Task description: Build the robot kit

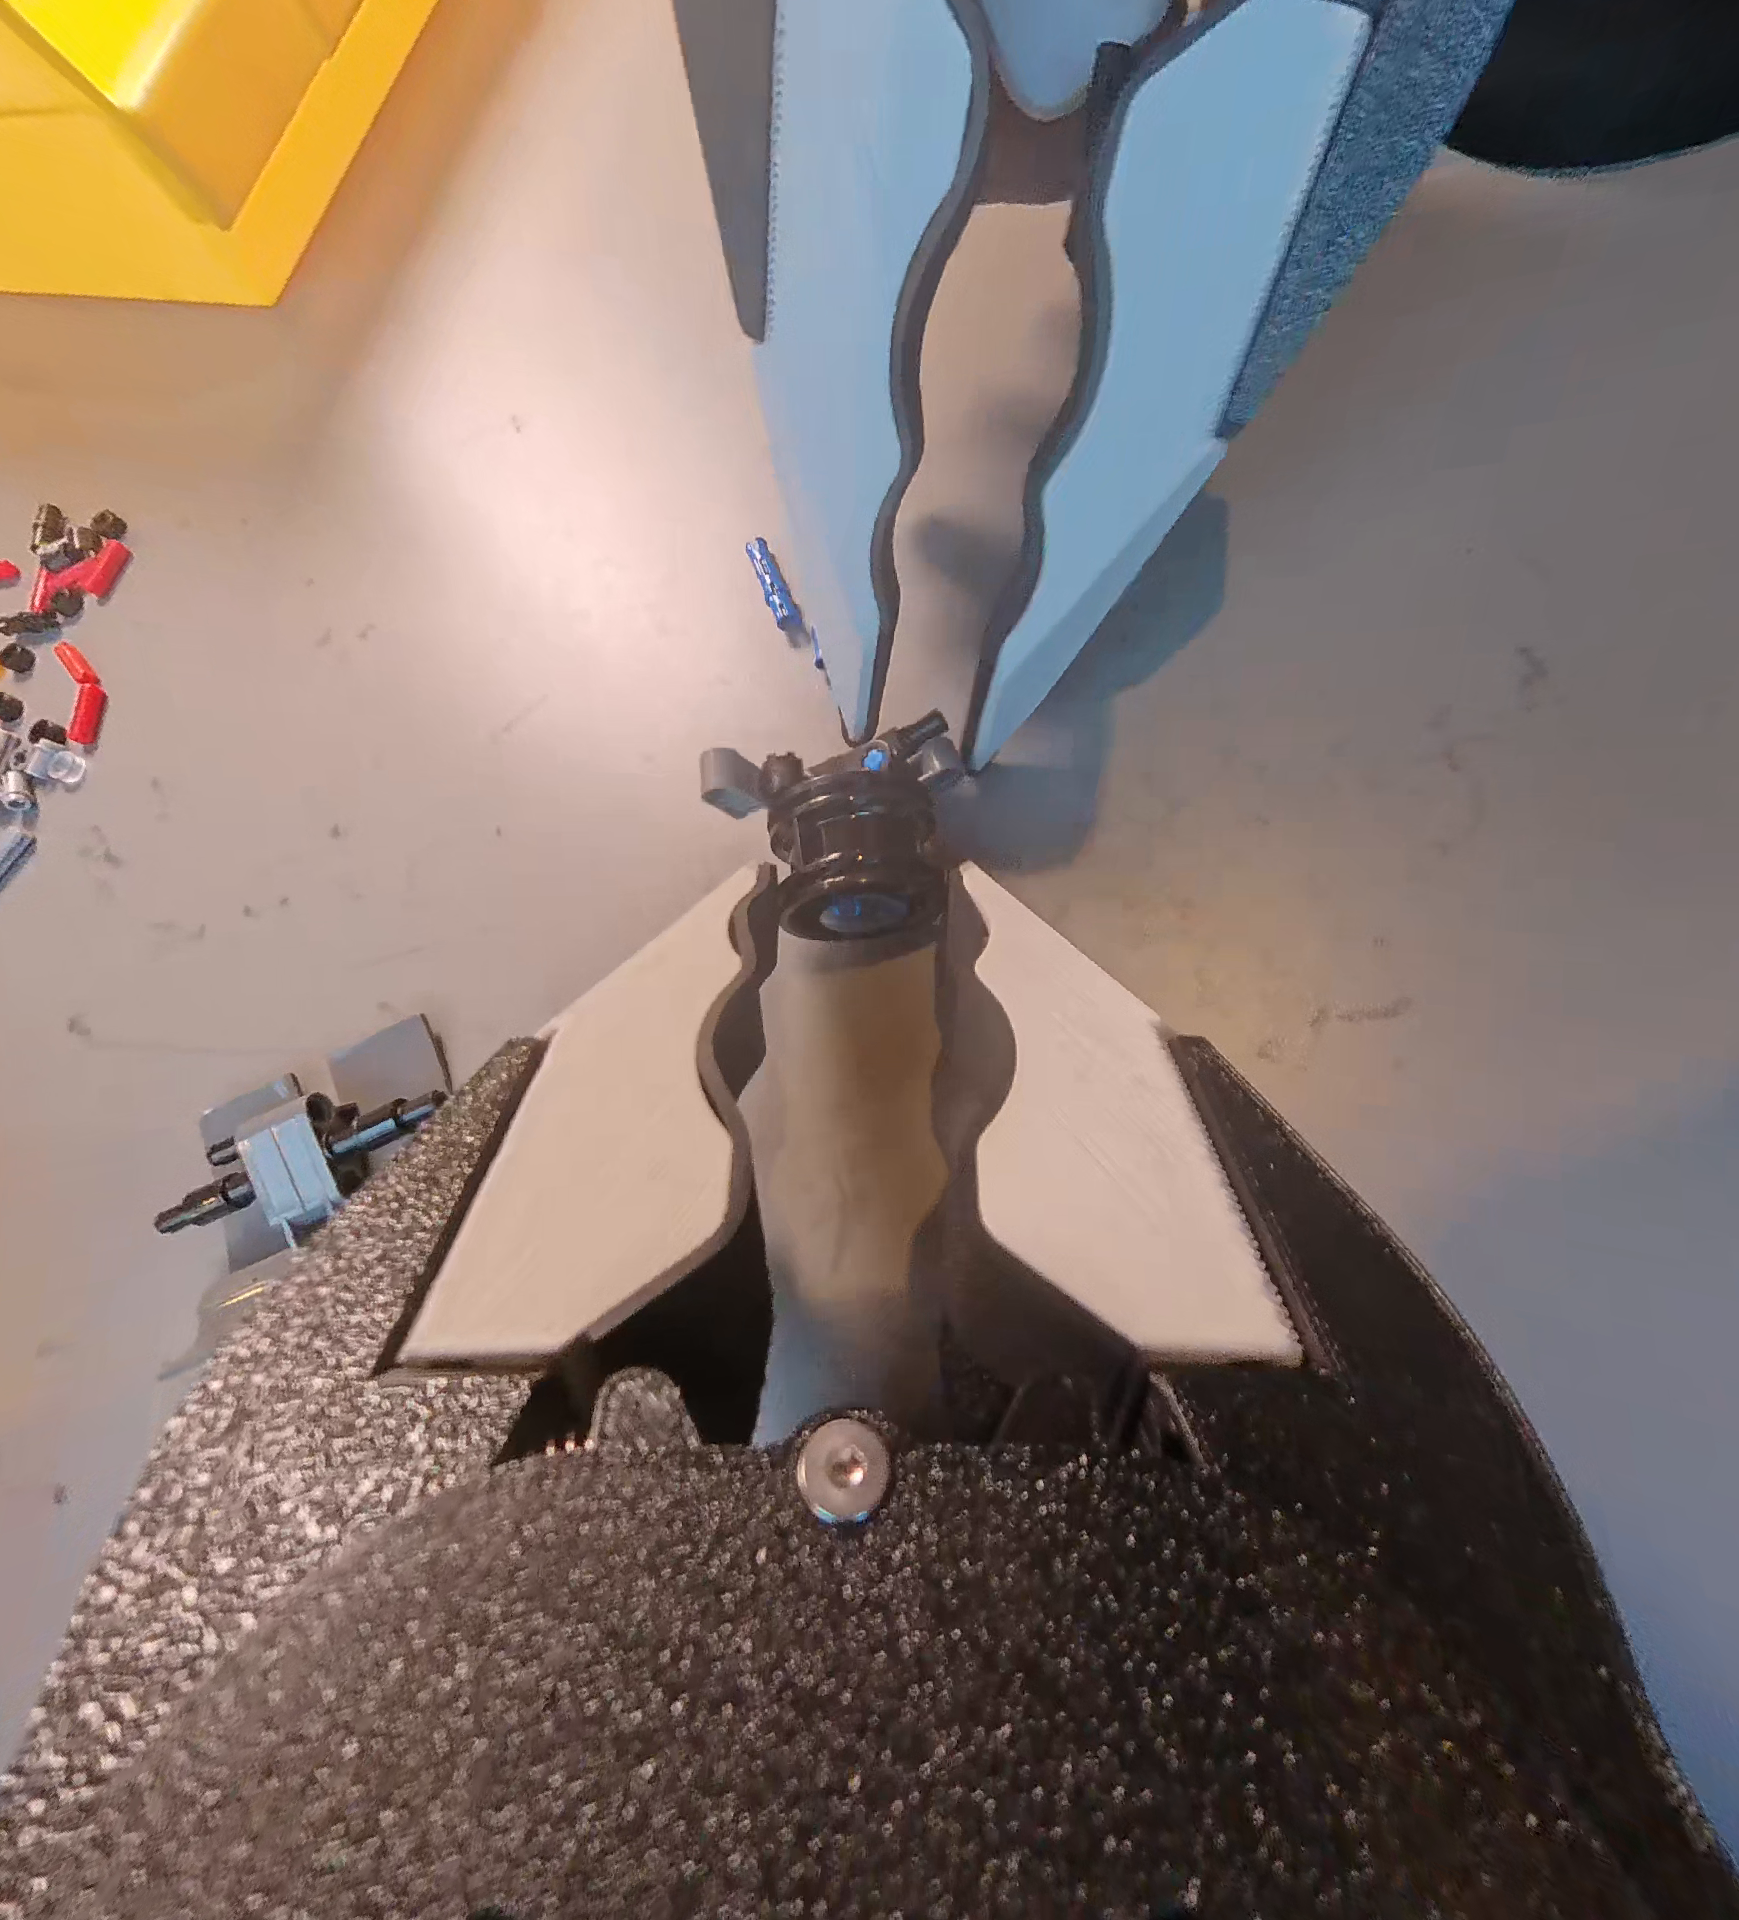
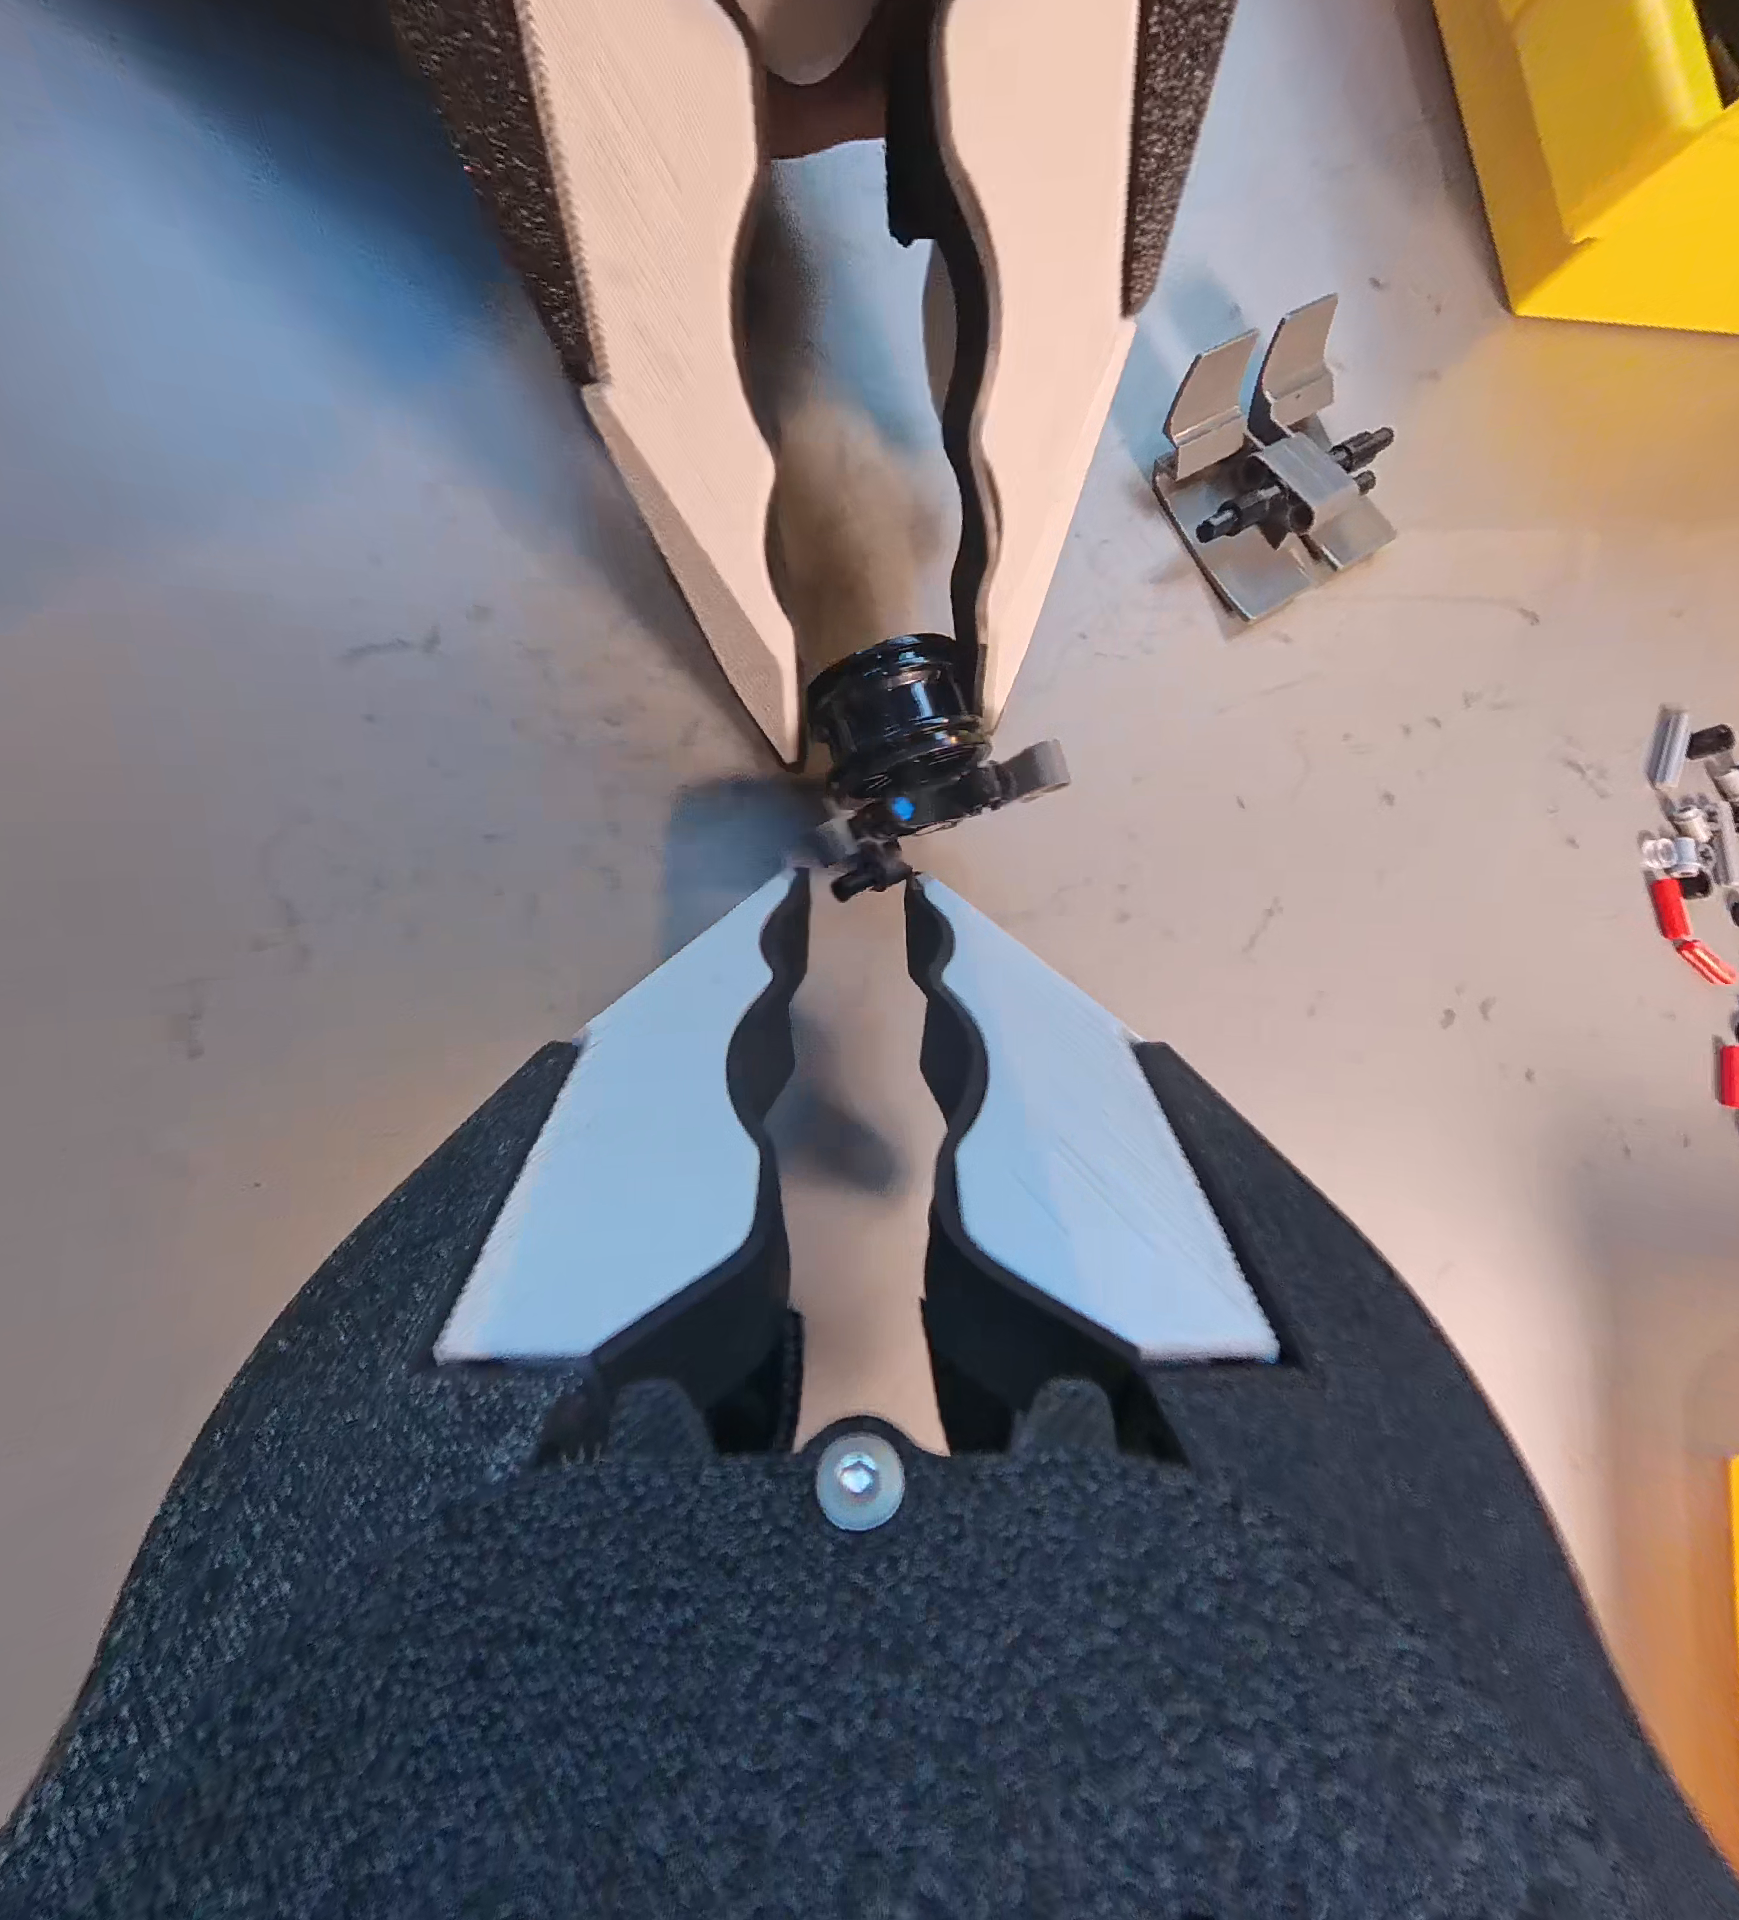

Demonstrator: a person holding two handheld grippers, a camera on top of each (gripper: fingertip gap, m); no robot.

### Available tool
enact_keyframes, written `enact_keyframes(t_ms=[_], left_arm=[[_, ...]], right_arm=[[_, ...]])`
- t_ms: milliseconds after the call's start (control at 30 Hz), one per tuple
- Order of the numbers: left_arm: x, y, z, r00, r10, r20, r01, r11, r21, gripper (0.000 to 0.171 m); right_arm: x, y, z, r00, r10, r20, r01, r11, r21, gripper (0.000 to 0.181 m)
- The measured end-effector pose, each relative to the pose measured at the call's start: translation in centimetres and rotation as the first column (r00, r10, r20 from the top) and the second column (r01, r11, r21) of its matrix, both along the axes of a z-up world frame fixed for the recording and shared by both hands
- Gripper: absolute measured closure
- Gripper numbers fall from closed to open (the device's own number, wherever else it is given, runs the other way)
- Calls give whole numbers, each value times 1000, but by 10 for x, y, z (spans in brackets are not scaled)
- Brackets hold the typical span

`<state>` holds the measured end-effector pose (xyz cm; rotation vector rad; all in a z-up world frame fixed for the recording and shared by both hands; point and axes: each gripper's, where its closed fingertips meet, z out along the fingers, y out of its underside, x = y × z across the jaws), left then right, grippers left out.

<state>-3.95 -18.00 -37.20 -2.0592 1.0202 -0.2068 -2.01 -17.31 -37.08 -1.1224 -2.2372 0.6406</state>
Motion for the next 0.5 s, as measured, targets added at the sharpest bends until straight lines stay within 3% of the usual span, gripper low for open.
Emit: enact_keyframes(t_ms=[300,500], left_arm=[[3,0,0,1000,-16,19,15,1000,13,140],[5,-2,1,995,-76,-62,81,992,93,141]], right_arm=[[3,0,4,999,7,-32,-11,993,-115,163],[6,-3,13,1000,20,-15,-24,952,-305,157]])
